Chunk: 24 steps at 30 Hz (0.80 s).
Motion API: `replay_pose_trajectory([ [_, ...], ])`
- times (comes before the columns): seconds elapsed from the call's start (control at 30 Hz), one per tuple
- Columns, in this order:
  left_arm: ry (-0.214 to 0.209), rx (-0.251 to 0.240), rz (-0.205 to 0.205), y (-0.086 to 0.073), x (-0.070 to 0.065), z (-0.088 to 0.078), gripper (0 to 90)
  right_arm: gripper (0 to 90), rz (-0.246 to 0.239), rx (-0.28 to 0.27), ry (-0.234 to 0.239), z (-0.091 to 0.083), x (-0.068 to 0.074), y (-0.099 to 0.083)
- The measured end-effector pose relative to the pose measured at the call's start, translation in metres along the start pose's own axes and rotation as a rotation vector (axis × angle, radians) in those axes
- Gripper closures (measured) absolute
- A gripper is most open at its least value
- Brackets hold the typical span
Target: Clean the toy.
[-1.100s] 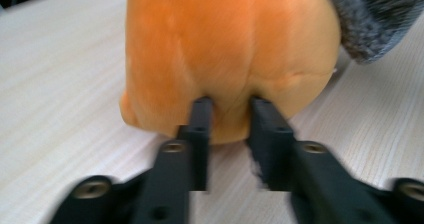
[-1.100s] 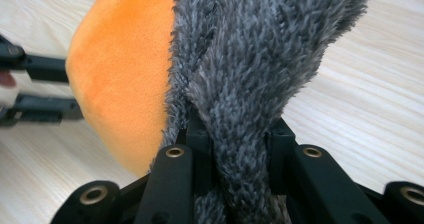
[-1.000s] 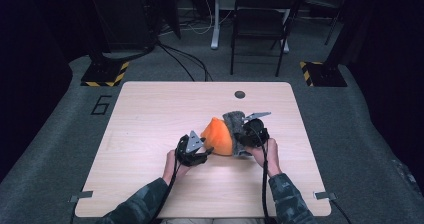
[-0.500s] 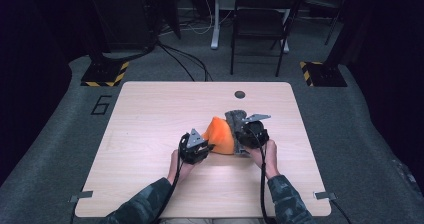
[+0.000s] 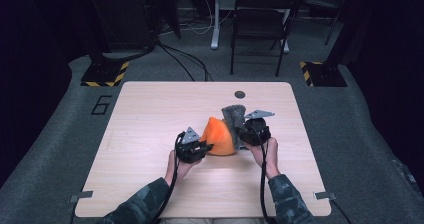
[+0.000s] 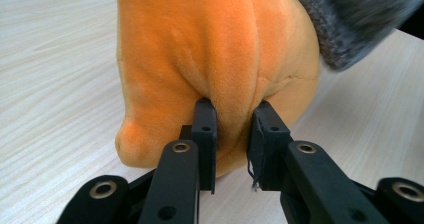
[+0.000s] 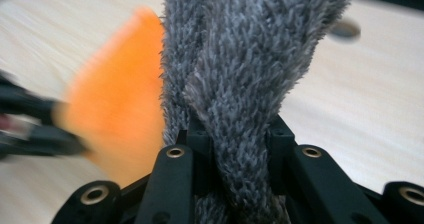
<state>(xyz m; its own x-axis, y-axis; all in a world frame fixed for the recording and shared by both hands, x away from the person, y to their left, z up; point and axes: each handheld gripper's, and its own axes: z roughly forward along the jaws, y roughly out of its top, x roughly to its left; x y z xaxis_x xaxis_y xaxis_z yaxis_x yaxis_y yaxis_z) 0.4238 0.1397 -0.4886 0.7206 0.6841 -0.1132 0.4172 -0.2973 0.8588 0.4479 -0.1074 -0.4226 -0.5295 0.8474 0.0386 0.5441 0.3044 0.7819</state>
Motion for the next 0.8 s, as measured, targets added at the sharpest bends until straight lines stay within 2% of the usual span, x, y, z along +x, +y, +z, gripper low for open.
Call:
replay_pose_trajectory([
  [0.03, -0.003, 0.001, 0.001, 0.0, 0.001, 0.0, 74.7, 71.9, 0.009, -0.031, 0.015, -0.007, 0.004, 0.004],
  [0.07, -0.002, 0.003, 0.003, -0.001, 0.0, 0.0, 73.8, 71.7, -0.004, -0.07, 0.051, -0.015, 0.016, 0.012],
  [0.13, -0.005, 0.002, -0.002, -0.001, 0.0, 0.0, 73.4, 71.7, -0.019, -0.072, 0.061, -0.016, 0.022, 0.013],
  [0.17, -0.004, 0.0, -0.004, -0.001, -0.002, 0.0, 73.2, 71.2, -0.06, -0.041, 0.086, -0.01, 0.036, 0.014],
  [0.2, 0.001, 0.002, 0.015, -0.001, -0.004, 0.0, 73.2, 70.9, -0.075, -0.025, 0.089, -0.005, 0.043, 0.011],
  [0.27, 0.015, 0.012, 0.043, -0.002, -0.006, 0.002, 73.1, 70.3, -0.144, 0.017, 0.037, 0.008, 0.052, 0.006],
  [0.3, 0.021, 0.008, 0.048, -0.004, -0.007, 0.003, 73.2, 70.3, -0.151, 0.024, 0.019, 0.012, 0.054, 0.003],
  [0.37, 0.022, 0.012, 0.063, -0.005, -0.007, 0.004, 73.3, 70.4, -0.18, 0.038, 0.014, 0.014, 0.05, 0.003],
  [0.77, 0.028, 0.0, 0.072, -0.007, -0.003, 0.006, 73.1, 69.7, -0.11, 0.091, -0.009, 0.016, 0.02, -0.005],
  [0.8, 0.023, 0.006, 0.073, -0.007, -0.002, 0.006, 73.1, 69.6, -0.093, 0.105, -0.018, 0.018, 0.014, -0.006],
])
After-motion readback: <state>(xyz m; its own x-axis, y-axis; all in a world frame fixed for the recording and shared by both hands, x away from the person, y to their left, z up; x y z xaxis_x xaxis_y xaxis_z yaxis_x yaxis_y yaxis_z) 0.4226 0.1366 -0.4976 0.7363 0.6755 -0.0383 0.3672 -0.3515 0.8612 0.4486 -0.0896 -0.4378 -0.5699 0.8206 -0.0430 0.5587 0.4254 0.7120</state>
